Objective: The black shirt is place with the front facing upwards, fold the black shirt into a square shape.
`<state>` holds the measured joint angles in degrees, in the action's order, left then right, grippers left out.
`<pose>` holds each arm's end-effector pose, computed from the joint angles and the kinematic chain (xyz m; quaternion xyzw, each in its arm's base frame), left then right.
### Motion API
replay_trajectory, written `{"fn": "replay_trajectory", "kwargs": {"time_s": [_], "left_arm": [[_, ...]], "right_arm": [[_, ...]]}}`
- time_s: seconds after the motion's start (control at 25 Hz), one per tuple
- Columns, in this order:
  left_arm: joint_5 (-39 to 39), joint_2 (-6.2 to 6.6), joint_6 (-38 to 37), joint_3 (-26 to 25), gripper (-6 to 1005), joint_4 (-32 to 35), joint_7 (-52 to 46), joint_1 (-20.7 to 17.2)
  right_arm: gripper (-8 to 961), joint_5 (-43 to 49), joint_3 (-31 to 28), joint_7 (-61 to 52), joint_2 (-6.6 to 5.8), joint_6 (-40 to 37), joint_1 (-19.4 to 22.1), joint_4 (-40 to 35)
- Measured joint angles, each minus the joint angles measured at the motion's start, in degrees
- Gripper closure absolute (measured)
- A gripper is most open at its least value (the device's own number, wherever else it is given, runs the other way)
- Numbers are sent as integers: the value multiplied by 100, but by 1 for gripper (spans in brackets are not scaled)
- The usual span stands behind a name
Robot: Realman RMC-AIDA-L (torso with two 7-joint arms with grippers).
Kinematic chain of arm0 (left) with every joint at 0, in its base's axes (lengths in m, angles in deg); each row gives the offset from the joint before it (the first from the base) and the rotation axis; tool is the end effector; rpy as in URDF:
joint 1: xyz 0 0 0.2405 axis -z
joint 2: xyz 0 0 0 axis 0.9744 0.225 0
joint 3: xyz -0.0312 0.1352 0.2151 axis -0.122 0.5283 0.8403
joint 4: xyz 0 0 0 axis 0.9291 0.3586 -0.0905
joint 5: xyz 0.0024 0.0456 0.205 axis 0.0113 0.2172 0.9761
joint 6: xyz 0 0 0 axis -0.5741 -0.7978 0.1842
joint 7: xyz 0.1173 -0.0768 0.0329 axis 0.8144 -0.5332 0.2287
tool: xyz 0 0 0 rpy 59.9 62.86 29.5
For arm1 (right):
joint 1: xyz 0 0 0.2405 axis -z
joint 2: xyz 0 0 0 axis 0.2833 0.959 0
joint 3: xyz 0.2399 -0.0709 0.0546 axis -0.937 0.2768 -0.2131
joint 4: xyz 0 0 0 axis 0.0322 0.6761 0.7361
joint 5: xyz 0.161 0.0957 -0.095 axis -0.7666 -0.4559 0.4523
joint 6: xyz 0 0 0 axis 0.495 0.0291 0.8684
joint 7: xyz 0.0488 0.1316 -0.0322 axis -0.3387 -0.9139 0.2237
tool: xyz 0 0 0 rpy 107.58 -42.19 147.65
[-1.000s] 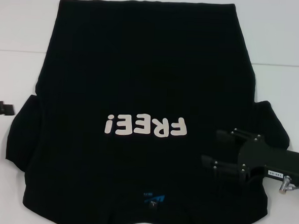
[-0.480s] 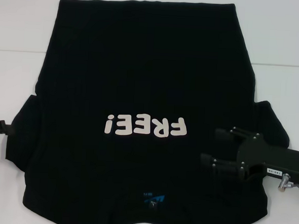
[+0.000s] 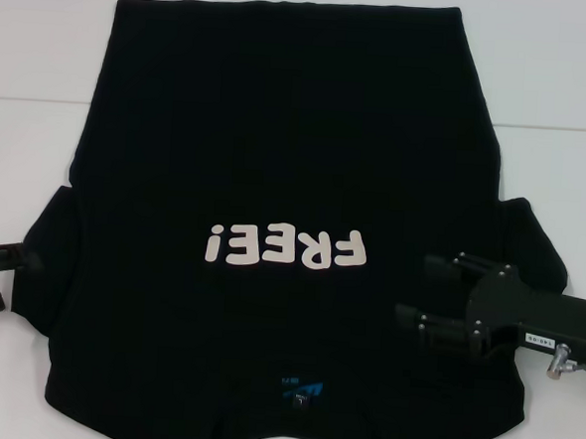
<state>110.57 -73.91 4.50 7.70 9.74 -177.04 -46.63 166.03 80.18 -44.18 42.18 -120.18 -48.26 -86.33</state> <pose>-0.3843 0.3256 0.0890 -0.6030 -0.7529 -0.1693 0.2019 0.2841 0.3269 -0.0317 -0.9403 0.1704 0.2257 0.1892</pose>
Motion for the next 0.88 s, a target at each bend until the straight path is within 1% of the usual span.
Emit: {"fn": "replay_trajectory", "kwargs": {"time_s": [0.32,0.6,0.88], "left_arm": [[20,-61,164,14,132,-131,52,131],[18,-66,200,61,171,-100,203,171],[19,-65,277,93,307,-91,218,182]], "right_arm": [[87,0,20,1,0,-1,-7,5],[87,0,-1,1,0,-14,-5,-6],[88,0,0,1,0,-48,-12,-23]]}}
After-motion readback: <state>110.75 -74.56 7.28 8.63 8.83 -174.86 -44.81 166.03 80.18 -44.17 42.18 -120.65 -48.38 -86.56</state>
